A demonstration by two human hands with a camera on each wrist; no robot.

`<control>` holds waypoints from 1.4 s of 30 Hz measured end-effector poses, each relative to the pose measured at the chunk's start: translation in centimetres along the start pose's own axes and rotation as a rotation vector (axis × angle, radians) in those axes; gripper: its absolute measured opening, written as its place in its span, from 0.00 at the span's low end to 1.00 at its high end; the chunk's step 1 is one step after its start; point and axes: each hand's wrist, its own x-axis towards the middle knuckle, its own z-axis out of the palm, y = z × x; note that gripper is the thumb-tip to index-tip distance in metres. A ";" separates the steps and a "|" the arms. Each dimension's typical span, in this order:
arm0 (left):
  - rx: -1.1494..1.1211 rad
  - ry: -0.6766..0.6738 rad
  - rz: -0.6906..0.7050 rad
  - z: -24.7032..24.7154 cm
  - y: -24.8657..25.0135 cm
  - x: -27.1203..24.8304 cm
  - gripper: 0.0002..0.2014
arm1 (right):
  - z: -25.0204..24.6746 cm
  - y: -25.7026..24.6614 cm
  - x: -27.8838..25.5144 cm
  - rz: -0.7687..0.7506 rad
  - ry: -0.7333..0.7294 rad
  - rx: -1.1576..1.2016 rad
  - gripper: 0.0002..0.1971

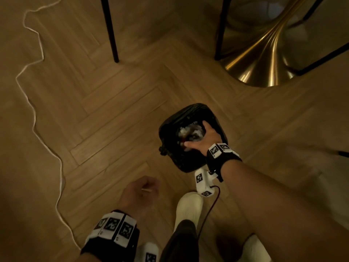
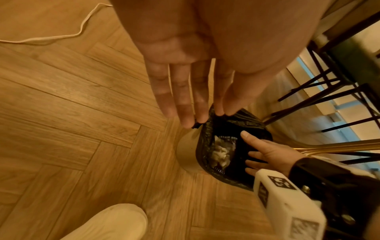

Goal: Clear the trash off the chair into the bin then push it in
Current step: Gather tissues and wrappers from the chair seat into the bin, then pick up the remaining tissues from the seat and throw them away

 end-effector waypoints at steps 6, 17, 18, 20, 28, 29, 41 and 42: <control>0.003 -0.025 0.035 -0.9 4.5 -3.0 0.05 | -5.2 2.8 -8.7 0.017 -0.037 -0.048 0.20; 0.455 -0.325 0.369 -1.9 22.8 -18.3 0.13 | -22.9 13.1 -42.6 0.330 0.156 0.065 0.15; 0.526 -0.347 0.416 -0.7 24.4 -19.8 0.11 | -23.7 14.5 -45.7 0.353 0.190 0.089 0.14; 0.640 -0.410 0.482 2.3 28.0 -23.4 0.05 | -25.0 17.4 -51.2 0.368 0.243 0.100 0.13; 1.004 -0.606 0.786 19.2 35.5 -35.3 0.10 | -27.1 33.0 -66.3 0.566 0.522 0.436 0.04; 1.046 -0.619 0.793 21.6 36.0 -36.7 0.08 | -27.6 35.1 -67.4 0.576 0.533 0.465 0.05; 1.244 -0.471 0.652 48.9 33.2 -38.4 0.34 | -37.2 57.5 -64.5 0.530 0.489 0.502 0.07; 1.271 -0.465 0.664 50.5 32.8 -38.2 0.44 | -37.4 58.4 -63.0 0.517 0.449 0.488 0.07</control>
